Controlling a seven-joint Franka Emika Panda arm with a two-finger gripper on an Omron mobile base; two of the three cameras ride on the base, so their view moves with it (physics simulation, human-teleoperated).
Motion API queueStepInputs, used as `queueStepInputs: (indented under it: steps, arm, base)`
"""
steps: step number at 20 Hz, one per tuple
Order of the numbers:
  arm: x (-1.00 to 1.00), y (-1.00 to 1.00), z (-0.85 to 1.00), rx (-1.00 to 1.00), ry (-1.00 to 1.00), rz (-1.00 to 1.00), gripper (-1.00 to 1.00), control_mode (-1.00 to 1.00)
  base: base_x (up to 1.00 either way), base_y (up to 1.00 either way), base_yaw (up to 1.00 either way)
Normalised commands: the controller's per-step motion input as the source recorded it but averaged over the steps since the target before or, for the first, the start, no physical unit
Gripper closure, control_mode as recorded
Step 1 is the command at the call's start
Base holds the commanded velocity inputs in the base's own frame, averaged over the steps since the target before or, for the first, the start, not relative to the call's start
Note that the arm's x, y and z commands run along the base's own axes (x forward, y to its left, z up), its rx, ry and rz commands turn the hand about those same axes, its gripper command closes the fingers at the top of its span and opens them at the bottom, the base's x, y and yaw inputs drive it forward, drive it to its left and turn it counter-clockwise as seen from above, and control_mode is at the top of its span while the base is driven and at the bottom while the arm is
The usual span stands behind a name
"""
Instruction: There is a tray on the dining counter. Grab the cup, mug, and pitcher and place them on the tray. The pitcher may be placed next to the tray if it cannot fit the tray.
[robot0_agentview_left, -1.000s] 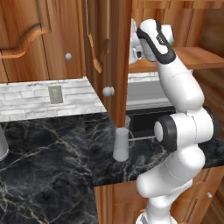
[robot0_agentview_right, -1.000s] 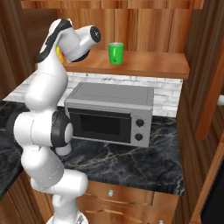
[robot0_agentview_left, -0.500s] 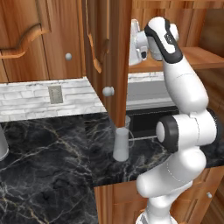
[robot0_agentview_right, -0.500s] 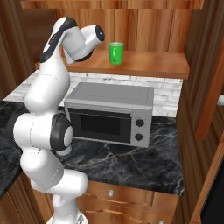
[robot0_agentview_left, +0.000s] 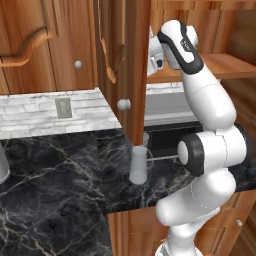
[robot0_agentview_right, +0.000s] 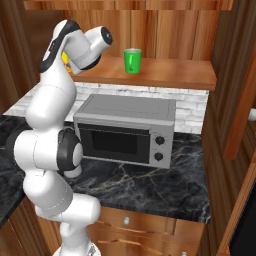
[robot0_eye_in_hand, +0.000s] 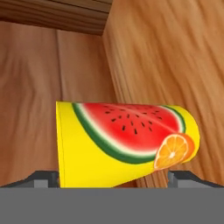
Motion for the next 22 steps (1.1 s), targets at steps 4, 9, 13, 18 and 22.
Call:
queueStepInputs:
  steps: [4, 9, 13, 18, 22]
  arm:
    - [0.00, 0.00, 0.00, -0.01, 0.00, 0.00, -1.00, -1.00]
    - [0.00, 0.00, 0.00, 0.00, 0.00, 0.00, -1.00, -1.00]
    - [0.00, 0.00, 0.00, -0.01, 0.00, -0.07, -1.00, -1.00]
    - [0.00, 0.00, 0.01, -0.02, 0.00, -0.13, -1.00, -1.00]
    - [0.02, 0.00, 0.06, -0.01, 0.00, -0.13, -1.00, -1.00]
  base:
    - [0.00, 0.00, 0.00]
    - [0.00, 0.00, 0.00]
    - [0.00, 0.00, 0.00]
    - [0.00, 0.00, 0.00]
    - [0.00, 0.00, 0.00]
